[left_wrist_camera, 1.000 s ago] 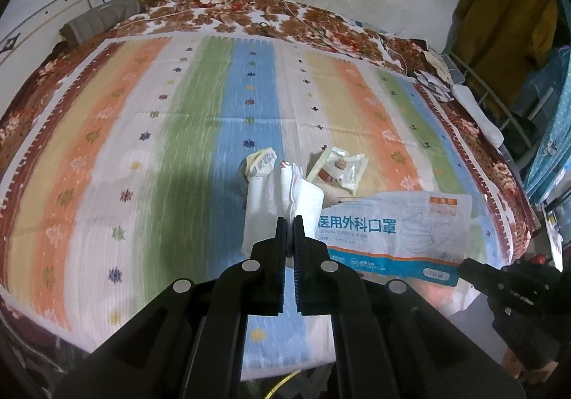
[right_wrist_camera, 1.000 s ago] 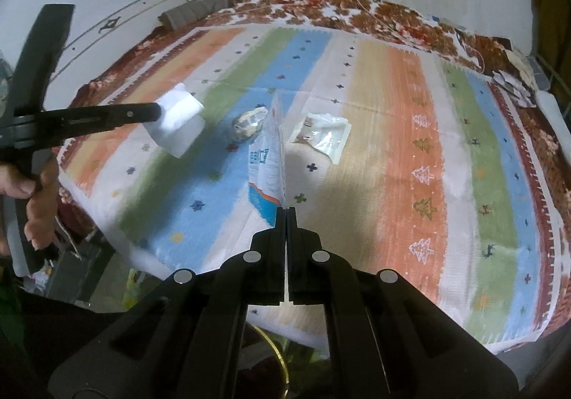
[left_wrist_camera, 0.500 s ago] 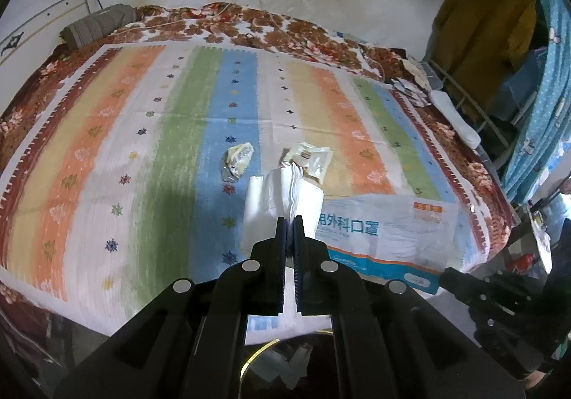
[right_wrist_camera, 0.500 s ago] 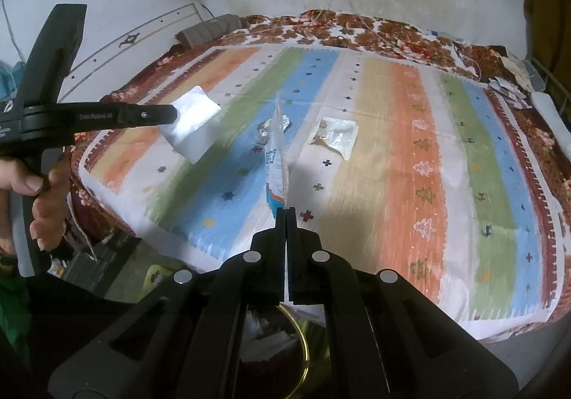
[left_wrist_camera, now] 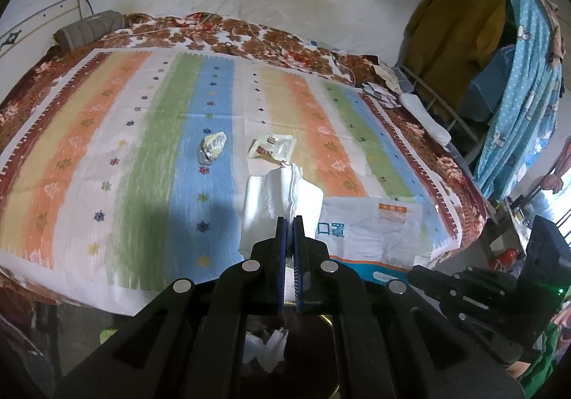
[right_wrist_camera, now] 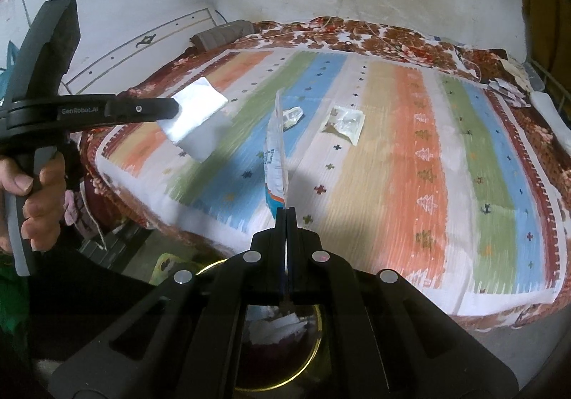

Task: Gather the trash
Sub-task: 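Carry the mask package and white tissue over the bin with both tools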

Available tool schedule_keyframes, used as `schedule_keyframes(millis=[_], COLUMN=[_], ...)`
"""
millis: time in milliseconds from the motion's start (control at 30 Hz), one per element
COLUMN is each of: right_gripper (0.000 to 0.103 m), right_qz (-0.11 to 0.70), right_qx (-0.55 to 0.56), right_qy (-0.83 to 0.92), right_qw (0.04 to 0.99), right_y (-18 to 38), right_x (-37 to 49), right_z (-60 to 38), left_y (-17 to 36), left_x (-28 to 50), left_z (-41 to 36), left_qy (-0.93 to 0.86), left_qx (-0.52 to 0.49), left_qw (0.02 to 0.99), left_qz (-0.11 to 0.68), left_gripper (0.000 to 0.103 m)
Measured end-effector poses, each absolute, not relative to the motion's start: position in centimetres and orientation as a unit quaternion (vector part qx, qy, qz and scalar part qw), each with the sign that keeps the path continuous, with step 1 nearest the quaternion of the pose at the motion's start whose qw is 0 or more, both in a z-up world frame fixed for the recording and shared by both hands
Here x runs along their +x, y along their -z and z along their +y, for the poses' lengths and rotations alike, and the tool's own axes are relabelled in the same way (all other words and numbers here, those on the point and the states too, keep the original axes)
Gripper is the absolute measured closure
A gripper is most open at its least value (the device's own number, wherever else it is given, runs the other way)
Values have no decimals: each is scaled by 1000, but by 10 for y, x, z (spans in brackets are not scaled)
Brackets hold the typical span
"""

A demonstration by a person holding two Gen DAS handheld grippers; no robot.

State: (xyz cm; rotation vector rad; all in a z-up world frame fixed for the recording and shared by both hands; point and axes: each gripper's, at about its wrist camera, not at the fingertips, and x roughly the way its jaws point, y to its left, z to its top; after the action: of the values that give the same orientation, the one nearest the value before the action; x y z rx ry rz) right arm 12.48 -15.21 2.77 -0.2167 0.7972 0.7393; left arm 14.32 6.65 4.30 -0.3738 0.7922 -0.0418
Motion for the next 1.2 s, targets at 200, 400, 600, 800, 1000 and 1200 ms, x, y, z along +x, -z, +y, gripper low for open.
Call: schedule_keyframes(millis=[200,400,600,800,1000,1200], right_gripper=[103,103,103,103,103,103], right_qz=[385,392,409,443,485,517], right_qx=[-96,-94,-104,-119,-121,-130], right_qy=[-358,-359,-359,-351,-351,-336], right_qw=[846,841,832,816,792,776], right_y=[-22,-17,-5,13,31,47], right_x=[101,82,61,46,41,44], right_z=[-168,-176,-177,-175,-172,-166], left_y=[-38,-28,-13,4,30,48], left_x=[125,110,97,85,82,81], left_z=[57,48,35,23,14,15], left_qy=[24,27,25,15,2,-18], left_qx=[-183,-190,-191,-189,-197,-206], left_qw=[906,901,891,881,856,838], left_qz=[382,390,412,434,477,505], left_gripper=[100,100,100,100,100,100])
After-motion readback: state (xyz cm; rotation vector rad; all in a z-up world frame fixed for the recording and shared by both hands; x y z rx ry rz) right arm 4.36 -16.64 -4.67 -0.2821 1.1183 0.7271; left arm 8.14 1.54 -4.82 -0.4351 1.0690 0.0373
